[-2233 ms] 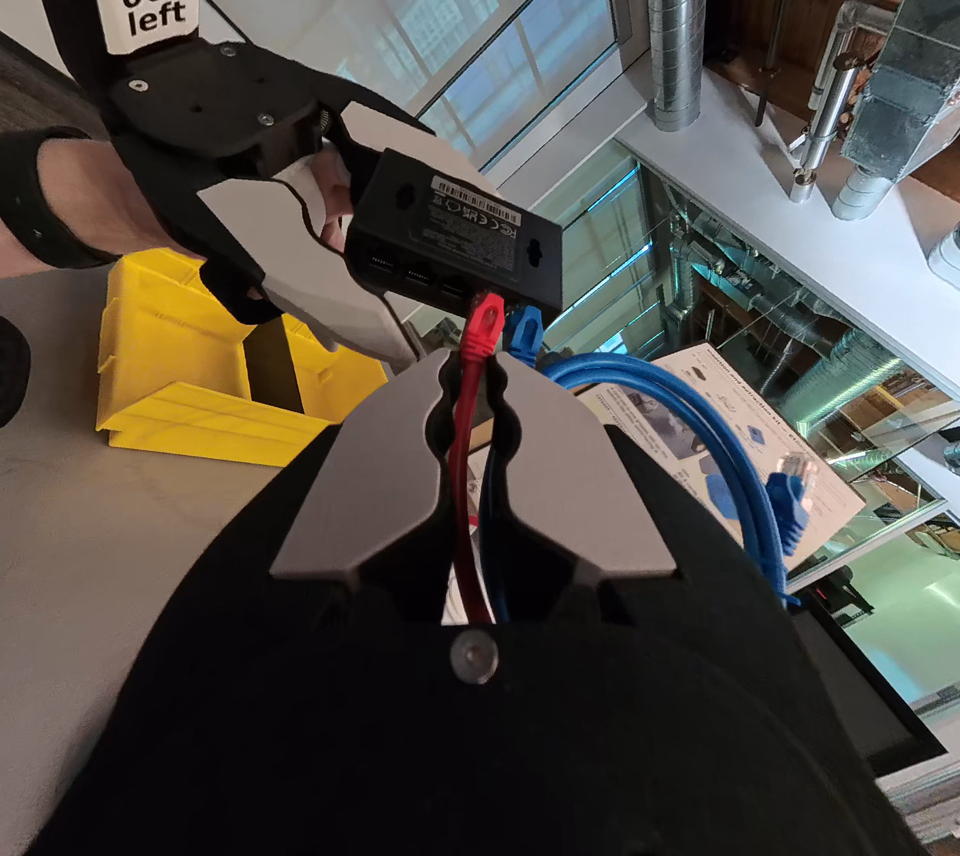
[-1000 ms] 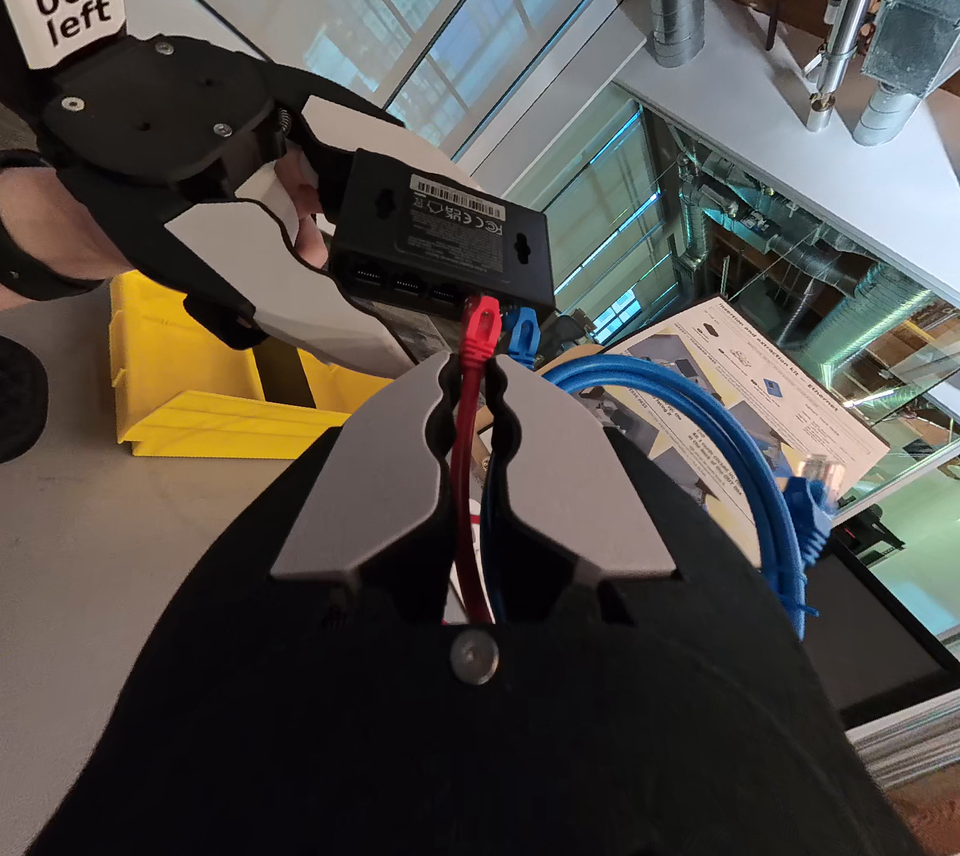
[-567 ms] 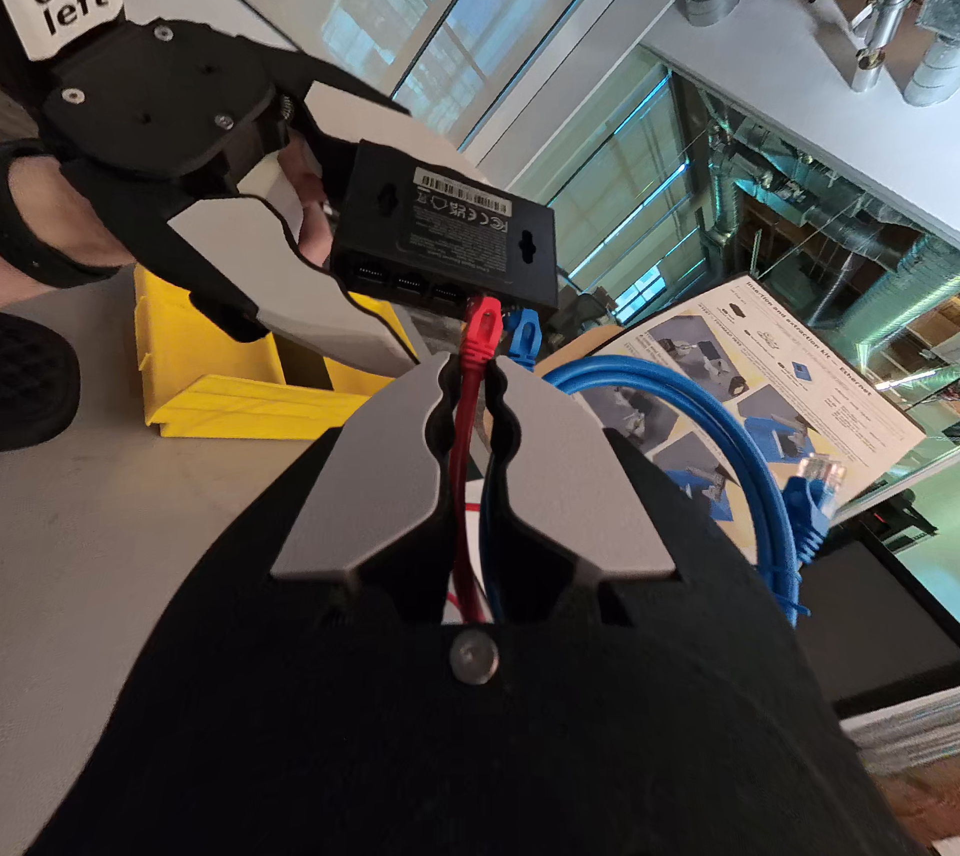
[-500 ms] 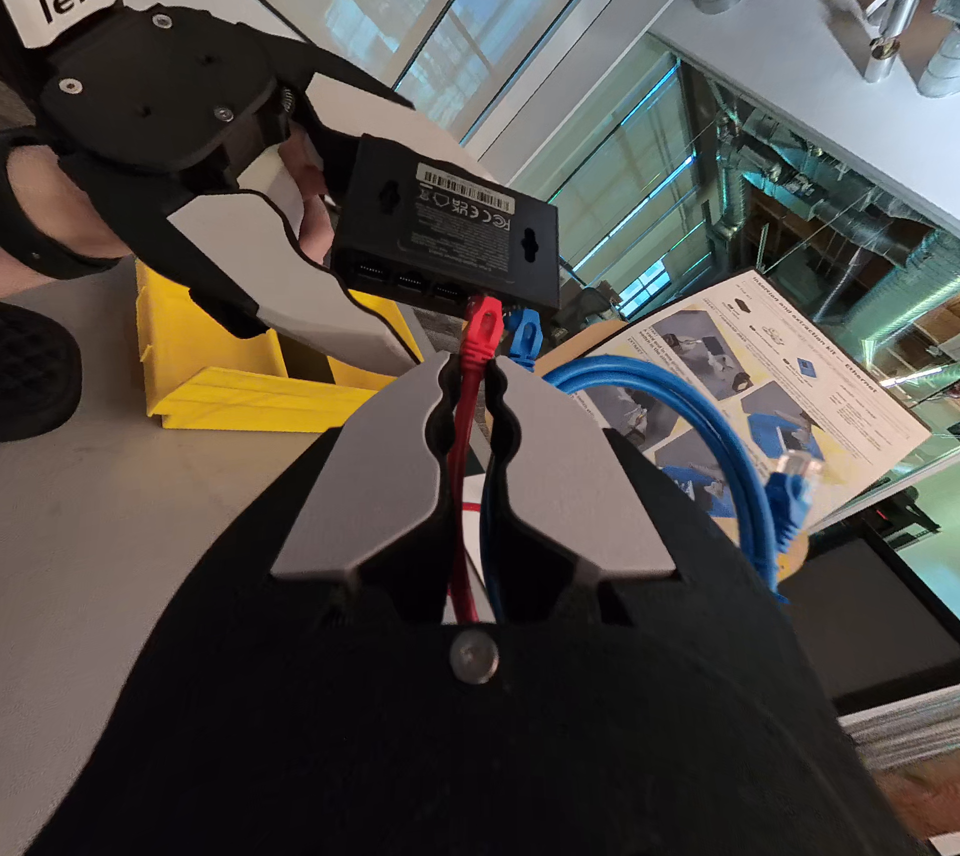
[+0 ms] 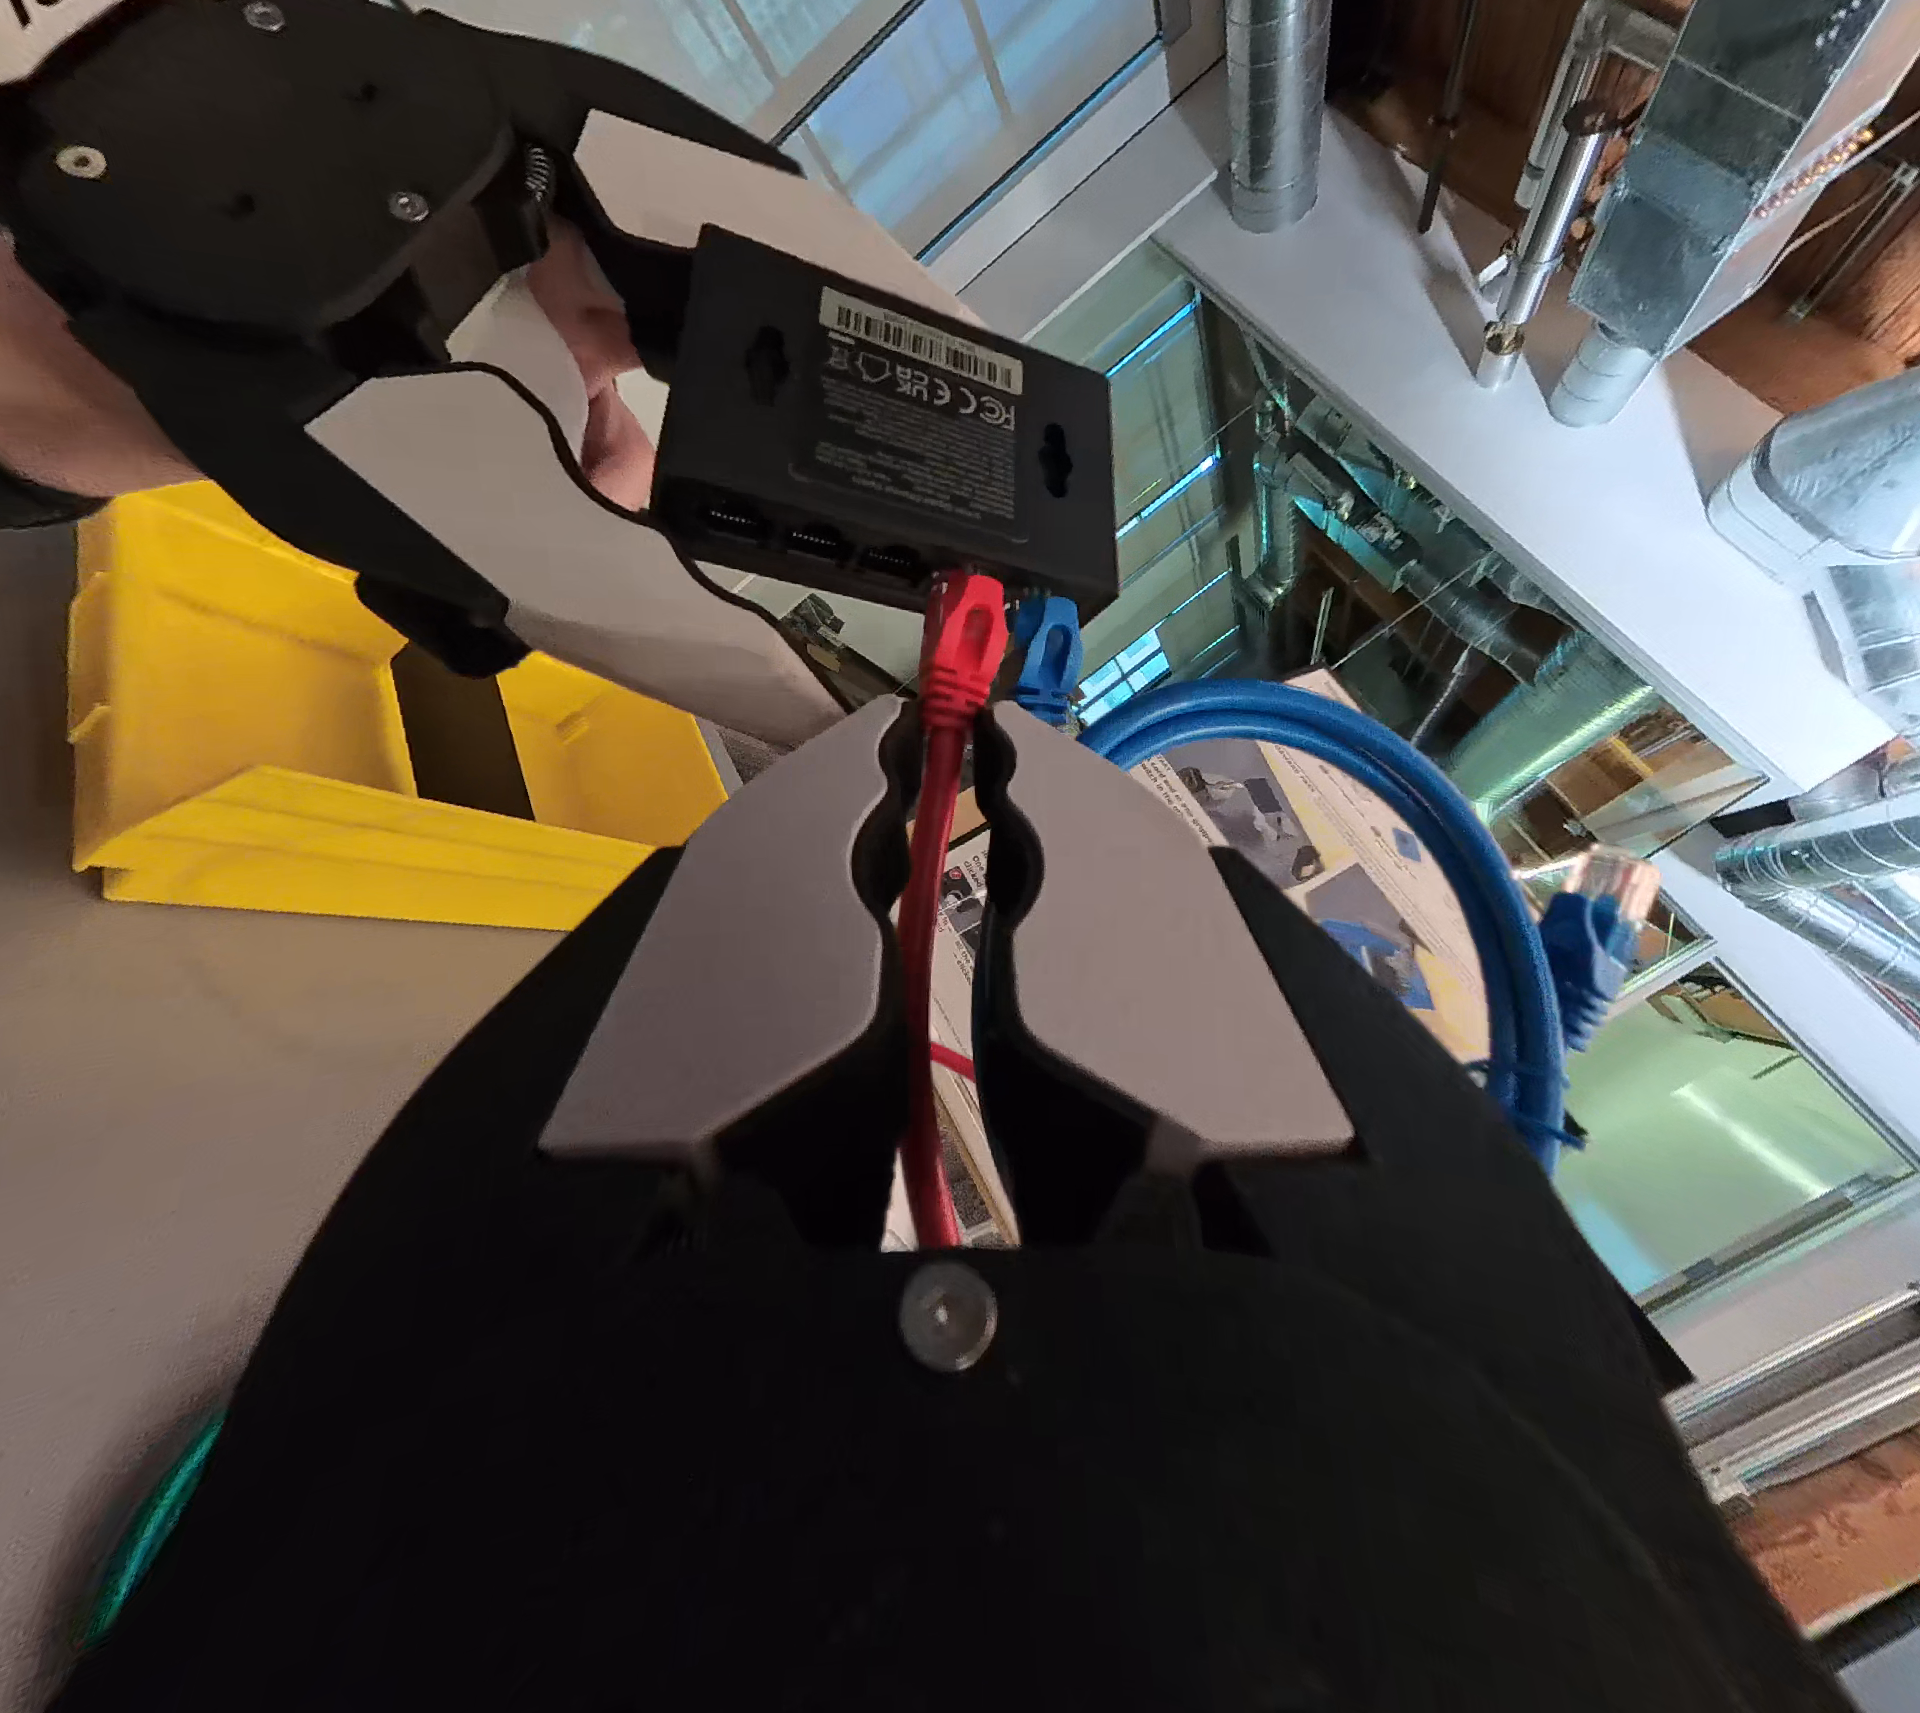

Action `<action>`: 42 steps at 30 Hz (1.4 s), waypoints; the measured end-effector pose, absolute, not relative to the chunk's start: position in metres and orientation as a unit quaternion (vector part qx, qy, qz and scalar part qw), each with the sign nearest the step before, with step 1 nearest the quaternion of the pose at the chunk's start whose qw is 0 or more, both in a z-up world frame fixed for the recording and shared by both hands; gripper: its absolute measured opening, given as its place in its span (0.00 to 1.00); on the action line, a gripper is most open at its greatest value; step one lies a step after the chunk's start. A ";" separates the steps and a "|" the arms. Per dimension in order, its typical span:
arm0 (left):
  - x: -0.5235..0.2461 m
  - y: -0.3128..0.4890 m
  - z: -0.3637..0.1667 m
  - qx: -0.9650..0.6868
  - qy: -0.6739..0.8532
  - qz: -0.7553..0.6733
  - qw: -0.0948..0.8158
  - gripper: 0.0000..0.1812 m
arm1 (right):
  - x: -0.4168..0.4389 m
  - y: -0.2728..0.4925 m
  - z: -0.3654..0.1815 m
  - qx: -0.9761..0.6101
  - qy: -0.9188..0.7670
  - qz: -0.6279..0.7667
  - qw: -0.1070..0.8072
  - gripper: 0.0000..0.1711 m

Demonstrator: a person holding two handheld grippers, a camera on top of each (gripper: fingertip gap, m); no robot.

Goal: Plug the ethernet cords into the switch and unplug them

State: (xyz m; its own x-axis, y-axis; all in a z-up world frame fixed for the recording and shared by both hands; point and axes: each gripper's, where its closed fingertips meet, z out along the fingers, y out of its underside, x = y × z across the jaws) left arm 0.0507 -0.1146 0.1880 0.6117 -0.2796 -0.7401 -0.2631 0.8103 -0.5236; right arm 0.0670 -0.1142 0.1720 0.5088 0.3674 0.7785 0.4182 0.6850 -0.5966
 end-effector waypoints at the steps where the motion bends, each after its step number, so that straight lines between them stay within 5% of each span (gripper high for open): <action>1: 0.051 -0.115 0.188 -0.308 0.441 -0.014 0.843 0.46 | 0.067 -0.115 0.172 -0.395 -0.498 -0.019 0.772 0.06; 42: 0.058 -0.134 0.198 -0.260 0.427 0.039 0.865 0.45 | 0.074 -0.132 0.182 -0.313 -0.512 -0.103 0.794 0.06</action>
